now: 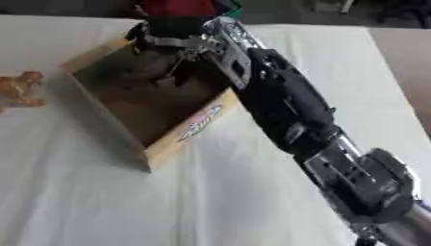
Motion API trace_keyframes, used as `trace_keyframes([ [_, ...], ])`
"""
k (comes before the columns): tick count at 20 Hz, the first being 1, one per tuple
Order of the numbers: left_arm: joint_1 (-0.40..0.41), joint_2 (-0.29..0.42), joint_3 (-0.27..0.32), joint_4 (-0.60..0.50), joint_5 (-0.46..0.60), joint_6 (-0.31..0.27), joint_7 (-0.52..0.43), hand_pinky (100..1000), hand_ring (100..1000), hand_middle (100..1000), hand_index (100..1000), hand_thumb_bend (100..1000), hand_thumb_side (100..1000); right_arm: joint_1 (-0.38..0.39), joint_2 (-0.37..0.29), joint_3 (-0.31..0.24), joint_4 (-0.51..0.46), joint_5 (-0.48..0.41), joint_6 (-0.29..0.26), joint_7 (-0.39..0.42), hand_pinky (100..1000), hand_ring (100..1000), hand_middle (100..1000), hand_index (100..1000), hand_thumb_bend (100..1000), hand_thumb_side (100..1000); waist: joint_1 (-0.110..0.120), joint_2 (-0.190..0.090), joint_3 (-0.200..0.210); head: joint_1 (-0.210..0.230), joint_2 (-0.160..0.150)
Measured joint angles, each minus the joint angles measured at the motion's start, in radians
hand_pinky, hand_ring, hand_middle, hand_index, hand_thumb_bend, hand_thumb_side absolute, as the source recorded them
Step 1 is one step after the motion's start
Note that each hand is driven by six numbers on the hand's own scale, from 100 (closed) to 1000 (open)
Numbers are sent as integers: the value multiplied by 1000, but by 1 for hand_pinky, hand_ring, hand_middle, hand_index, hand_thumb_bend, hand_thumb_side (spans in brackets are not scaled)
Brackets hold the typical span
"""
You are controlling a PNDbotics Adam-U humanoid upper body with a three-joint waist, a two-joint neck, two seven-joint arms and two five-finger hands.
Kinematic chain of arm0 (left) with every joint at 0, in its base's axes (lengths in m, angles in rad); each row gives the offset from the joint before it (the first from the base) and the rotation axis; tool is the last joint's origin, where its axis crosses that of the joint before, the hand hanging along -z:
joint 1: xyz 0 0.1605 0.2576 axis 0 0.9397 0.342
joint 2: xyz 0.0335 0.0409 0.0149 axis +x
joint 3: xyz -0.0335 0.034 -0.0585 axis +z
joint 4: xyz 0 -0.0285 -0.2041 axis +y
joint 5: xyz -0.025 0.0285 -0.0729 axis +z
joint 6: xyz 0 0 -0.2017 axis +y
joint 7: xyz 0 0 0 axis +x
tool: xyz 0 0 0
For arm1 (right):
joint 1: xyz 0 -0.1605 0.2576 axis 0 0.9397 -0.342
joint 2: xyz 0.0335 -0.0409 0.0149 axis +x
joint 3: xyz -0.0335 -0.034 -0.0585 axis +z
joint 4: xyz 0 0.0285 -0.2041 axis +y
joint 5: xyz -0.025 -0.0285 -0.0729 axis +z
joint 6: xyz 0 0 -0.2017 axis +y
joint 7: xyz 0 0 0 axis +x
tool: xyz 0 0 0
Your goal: Pick up objects on the table and place them in the box.
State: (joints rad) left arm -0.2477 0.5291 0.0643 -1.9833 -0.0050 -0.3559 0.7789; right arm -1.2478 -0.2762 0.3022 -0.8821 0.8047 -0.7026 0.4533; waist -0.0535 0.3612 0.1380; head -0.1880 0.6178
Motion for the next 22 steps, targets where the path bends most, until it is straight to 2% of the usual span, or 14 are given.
trace_keyframes([
  [7,0,0,0,0,1,0,0,554,706,766,820,100,806,0,4,0,12,38,-14,-14,357,939,295,452,100,100,0,0,0,0,-3],
  [8,0,0,0,0,1,0,0,553,705,767,819,100,806,0,5,0,12,40,-16,-16,730,1000,745,862,169,596,-1,0,0,0,-3],
  [13,-4,0,0,0,1,1,-1,553,705,767,819,100,806,-3,6,13,10,48,-3,-3,730,1000,745,862,169,596,-10,5,7,3,1],
  [14,-5,0,0,0,1,1,-1,553,706,767,819,100,805,-5,4,13,7,47,2,2,980,1000,961,1000,667,769,-10,5,6,4,2],
  [16,-5,0,0,0,1,2,-1,552,706,767,819,100,804,-15,0,20,1,47,14,14,1000,1000,978,1000,703,803,-11,5,6,9,3],
  [22,-5,0,0,0,1,3,0,552,706,767,819,100,804,-20,-10,22,-17,31,58,58,1000,1000,1000,1000,727,831,-11,5,6,12,3],
])
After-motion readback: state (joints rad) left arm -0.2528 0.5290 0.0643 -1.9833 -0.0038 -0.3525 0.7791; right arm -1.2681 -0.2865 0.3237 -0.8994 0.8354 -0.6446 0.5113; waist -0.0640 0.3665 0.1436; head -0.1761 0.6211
